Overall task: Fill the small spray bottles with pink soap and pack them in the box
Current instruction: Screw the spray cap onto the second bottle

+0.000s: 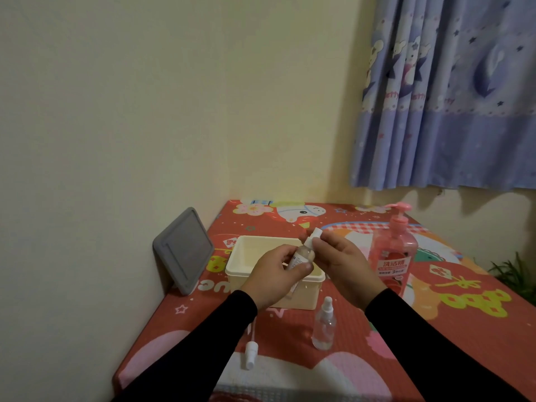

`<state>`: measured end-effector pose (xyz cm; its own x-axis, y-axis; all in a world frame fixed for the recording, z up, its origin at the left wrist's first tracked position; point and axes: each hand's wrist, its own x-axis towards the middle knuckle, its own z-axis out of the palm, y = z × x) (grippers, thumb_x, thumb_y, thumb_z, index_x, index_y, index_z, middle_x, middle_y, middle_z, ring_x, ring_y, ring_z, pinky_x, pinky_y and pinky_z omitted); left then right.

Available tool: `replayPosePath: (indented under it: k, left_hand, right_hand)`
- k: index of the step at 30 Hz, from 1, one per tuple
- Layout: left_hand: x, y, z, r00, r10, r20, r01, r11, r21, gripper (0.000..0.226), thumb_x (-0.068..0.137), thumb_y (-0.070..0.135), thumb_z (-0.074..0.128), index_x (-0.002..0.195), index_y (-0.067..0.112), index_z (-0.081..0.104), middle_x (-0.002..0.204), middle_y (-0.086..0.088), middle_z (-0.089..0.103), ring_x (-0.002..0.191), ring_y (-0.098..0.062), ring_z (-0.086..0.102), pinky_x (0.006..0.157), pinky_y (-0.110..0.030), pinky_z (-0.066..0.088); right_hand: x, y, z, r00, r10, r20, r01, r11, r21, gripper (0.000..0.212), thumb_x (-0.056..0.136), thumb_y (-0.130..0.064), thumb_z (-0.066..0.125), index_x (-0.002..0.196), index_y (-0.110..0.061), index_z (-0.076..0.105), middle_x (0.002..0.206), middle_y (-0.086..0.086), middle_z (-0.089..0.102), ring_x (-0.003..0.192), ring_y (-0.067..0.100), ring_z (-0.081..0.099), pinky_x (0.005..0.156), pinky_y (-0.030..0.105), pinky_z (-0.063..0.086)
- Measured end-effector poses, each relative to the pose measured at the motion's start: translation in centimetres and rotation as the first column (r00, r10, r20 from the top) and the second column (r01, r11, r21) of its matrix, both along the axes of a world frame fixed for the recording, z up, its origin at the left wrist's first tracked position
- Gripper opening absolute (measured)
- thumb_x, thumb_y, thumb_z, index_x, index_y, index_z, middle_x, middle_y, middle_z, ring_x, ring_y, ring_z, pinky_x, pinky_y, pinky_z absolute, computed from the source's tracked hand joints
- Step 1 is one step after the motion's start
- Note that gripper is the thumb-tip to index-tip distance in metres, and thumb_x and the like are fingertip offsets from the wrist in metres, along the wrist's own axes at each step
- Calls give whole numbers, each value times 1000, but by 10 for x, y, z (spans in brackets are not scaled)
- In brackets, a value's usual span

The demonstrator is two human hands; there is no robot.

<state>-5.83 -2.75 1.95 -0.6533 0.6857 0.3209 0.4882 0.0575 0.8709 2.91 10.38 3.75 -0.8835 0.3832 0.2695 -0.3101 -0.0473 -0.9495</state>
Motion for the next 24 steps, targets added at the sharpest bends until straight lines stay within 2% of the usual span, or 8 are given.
replayPosePath:
  k: [4,6,8,10,12,14,19,24]
  left_hand:
    - [3,2,-4,990,86,-113,-90,995,-30,26,85,34,68,107,20,65,94,5,67,88,-11,63,76,-28,52]
    - [6,3,-4,978,123,-169,-129,991,-26,23,85,33,69,104,21,65,90,8,66,82,-8,61,68,-18,47]
    - [7,4,-4,978,111,-176,-118,993,-31,21,85,33,68,102,21,65,89,9,66,81,-8,61,67,-18,45]
    - [7,3,-2,986,73,-149,-80,996,-40,20,86,33,67,102,21,65,89,7,67,82,-12,62,71,-26,49]
    - [5,2,2,994,8,-111,-14,999,-52,20,89,32,63,103,18,65,92,1,68,85,-16,63,77,-36,51]
    - [3,1,5,997,-71,-43,68,995,-66,21,93,30,59,105,13,64,97,-8,69,88,-19,64,83,-41,51]
    - [1,-3,9,946,-237,221,256,965,-63,22,98,26,53,115,14,61,113,-13,69,107,-26,65,96,-41,50]
    - [2,-4,9,939,-273,212,291,955,-59,20,98,25,54,113,14,61,106,-10,70,102,-21,67,94,-37,52]
  right_hand:
    - [-4,1,-5,982,-183,46,180,981,77,21,84,-27,72,93,-9,69,94,13,71,93,31,67,96,49,51]
    - [-6,0,-7,961,-269,59,265,961,78,29,74,-34,80,80,-12,63,79,9,63,78,27,60,86,48,51]
    - [-6,-2,-7,955,-293,49,289,954,81,32,71,-36,81,72,-15,57,72,6,52,73,23,51,75,42,46]
    - [-4,-2,-5,971,-235,50,230,968,96,34,74,-40,78,75,-12,60,75,12,53,76,25,53,78,43,48]
    - [-2,-2,-2,988,-144,47,140,987,78,30,83,-35,70,90,-5,68,92,22,66,89,29,65,91,43,52]
    - [1,0,2,997,-65,36,63,996,57,24,91,-25,61,101,-4,69,109,21,68,102,32,67,95,39,53]
    - [3,3,10,997,36,67,-40,997,60,23,93,-18,55,108,-4,65,114,16,69,101,27,66,94,39,52]
    - [2,5,9,996,30,87,-36,996,76,35,83,-26,62,109,-3,65,109,14,71,103,30,66,98,43,51]
